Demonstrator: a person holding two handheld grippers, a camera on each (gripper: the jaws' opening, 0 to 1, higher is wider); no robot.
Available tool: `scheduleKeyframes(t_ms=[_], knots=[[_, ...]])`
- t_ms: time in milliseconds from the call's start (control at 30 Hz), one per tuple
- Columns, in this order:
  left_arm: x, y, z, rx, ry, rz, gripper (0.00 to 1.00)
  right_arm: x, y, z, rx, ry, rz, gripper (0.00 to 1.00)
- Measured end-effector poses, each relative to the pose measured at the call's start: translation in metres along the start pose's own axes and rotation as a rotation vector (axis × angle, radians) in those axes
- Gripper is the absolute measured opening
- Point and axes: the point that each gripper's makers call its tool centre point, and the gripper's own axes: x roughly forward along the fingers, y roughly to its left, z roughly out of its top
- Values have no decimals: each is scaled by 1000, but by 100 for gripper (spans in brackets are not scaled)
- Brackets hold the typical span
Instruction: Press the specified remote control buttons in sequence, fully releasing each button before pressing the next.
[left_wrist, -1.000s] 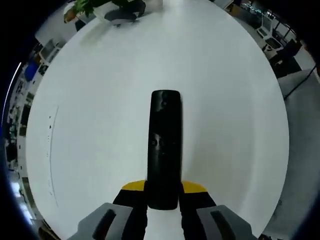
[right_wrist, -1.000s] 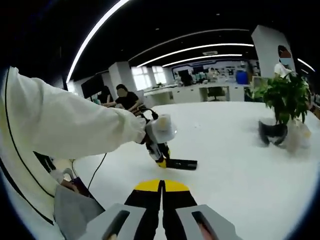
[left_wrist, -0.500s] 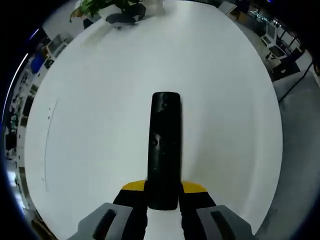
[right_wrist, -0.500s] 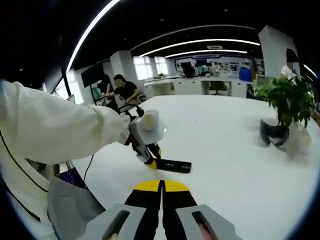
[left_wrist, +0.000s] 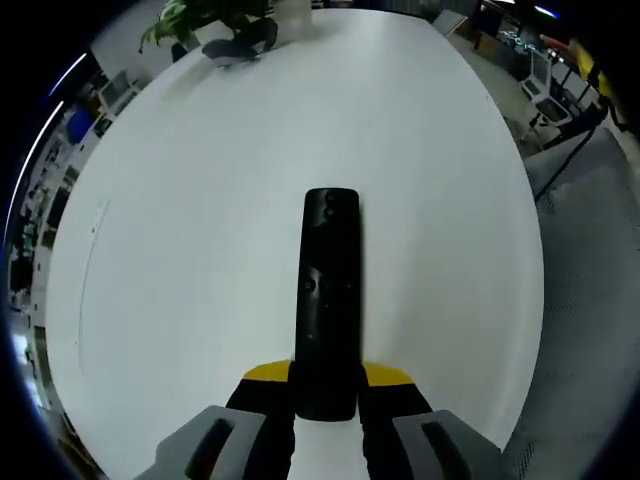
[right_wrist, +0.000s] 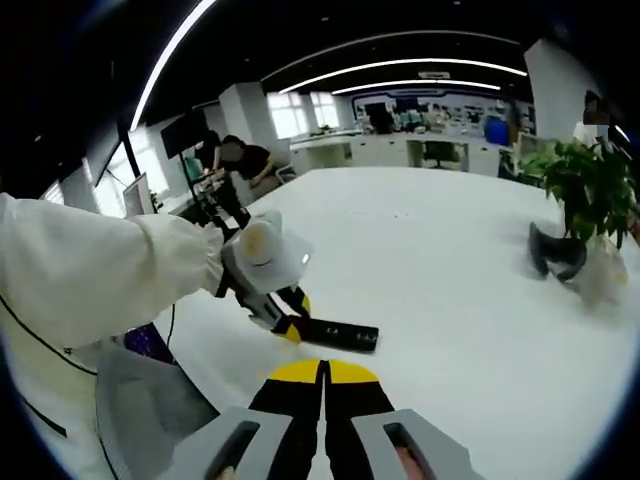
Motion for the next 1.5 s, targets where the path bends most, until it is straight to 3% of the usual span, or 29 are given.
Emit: scheduleKeyframes(t_ms=[100, 200, 400, 533, 633, 700, 867, 1233, 1500], knots=[[-1, -10, -1, 3, -2, -3, 22, 2, 1, 2, 1, 15, 7, 0], [-2, -20, -2, -3, -2, -2, 22, 8, 3, -4, 12, 83, 29, 0], [-4, -41, -5, -13, -59, -6, 22, 18, 4, -11, -14, 152, 46, 0], [-5, -56, -5, -10, -70, -6, 22, 26, 4, -21, -24, 228, 54, 0], [-6, -66, -6, -16, -87, -9, 22, 33, 5, -38, 10, 340, 85, 0], [-7, -74, -7, -9, -98, -14, 22, 40, 2, -41, 17, 344, 78, 0], [-7, -87, -9, -26, -107, -12, 22, 51, -10, -66, 34, 445, 57, 0], [-8, -110, -12, -41, -107, -14, 22, 68, -14, -100, 76, 567, 58, 0], [-9, -111, -12, -48, -106, -13, 22, 74, -17, -108, 78, 603, 56, 0]])
